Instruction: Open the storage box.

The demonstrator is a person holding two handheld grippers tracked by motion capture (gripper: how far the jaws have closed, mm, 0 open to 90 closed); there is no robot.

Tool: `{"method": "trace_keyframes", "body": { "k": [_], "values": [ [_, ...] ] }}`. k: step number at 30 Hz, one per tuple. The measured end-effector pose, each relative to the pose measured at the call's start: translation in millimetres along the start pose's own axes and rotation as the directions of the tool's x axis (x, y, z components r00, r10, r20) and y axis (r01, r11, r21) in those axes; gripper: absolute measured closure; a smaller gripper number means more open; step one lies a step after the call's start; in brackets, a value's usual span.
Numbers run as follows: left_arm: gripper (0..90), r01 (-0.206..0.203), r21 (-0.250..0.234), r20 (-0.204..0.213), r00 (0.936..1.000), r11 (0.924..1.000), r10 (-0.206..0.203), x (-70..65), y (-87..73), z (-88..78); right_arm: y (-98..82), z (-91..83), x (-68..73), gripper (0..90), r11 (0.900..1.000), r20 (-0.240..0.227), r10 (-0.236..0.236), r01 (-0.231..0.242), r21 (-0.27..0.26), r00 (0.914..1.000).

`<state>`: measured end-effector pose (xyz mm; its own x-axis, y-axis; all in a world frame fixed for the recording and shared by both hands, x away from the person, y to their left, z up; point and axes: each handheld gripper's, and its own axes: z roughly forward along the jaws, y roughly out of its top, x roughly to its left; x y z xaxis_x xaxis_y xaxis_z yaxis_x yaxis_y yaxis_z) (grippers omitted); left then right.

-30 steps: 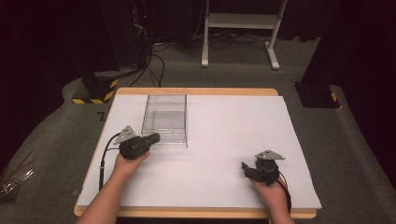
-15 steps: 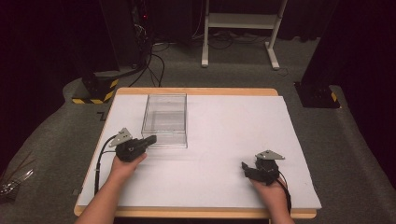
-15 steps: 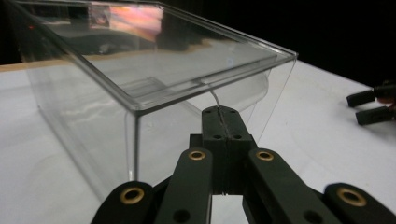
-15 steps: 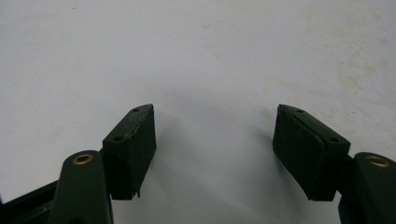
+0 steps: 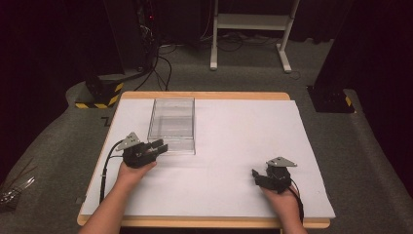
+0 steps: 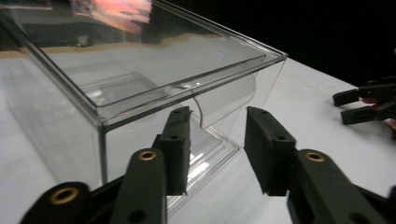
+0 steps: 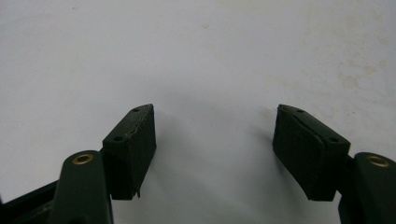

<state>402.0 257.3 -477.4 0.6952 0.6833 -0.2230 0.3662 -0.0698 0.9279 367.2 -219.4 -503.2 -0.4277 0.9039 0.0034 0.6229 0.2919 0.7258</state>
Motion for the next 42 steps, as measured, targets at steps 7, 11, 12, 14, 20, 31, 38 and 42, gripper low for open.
{"method": "trace_keyframes", "body": {
  "k": [7,11,12,14,20,31,38,42],
  "values": [
    [63.6,-0.018,0.025,-0.008,0.9998,0.9995,0.018,-1.6,3.4,10.7,-0.1,-0.2,-0.6,30.2,1.0,-0.005,0.005,-0.005,-0.001,1.0],
    [71.3,-0.027,0.018,-0.012,0.9996,0.9995,0.027,-1.6,3.0,12.5,-0.1,-0.2,-0.7,30.2,1.0,-0.006,0.006,-0.006,-0.001,1.0],
    [72.0,-0.026,0.013,-0.002,0.9997,0.9996,0.026,0.0,2.5,11.8,-0.1,-0.2,-0.7,30.2,1.0,-0.006,0.006,-0.006,-0.001,1.0],
    [73.9,-0.021,0.008,0.008,0.9998,0.9998,0.021,1.3,1.7,11.0,-0.1,-0.2,-0.7,30.2,1.0,-0.006,0.007,-0.007,-0.001,1.0],
    [76.4,-0.021,0.001,0.035,0.9992,0.9998,0.021,3.4,-0.3,8.7,-0.1,-0.2,-0.6,30.2,1.0,-0.005,0.006,-0.006,-0.001,1.0],
    [79.0,-0.033,0.004,0.055,0.998,0.9994,0.033,-0.2,-2.3,4.2,-0.1,-0.2,-0.6,30.2,1.0,-0.006,0.006,-0.006,-0.001,1.0],
    [79.5,-0.041,0.004,0.069,0.9968,0.9992,0.04,-3.8,-5.4,-0.8,-0.2,-0.3,-0.7,30.2,1.0,-0.007,0.007,-0.007,-0.001,1.0],
    [79.7,-0.038,-0.002,0.075,0.9965,0.9993,0.038,-6.4,-8.4,-4.8,-0.1,-0.3,-0.5,30.2,1.0,-0.005,0.005,-0.005,-0.001,1.0]
  ]
}}
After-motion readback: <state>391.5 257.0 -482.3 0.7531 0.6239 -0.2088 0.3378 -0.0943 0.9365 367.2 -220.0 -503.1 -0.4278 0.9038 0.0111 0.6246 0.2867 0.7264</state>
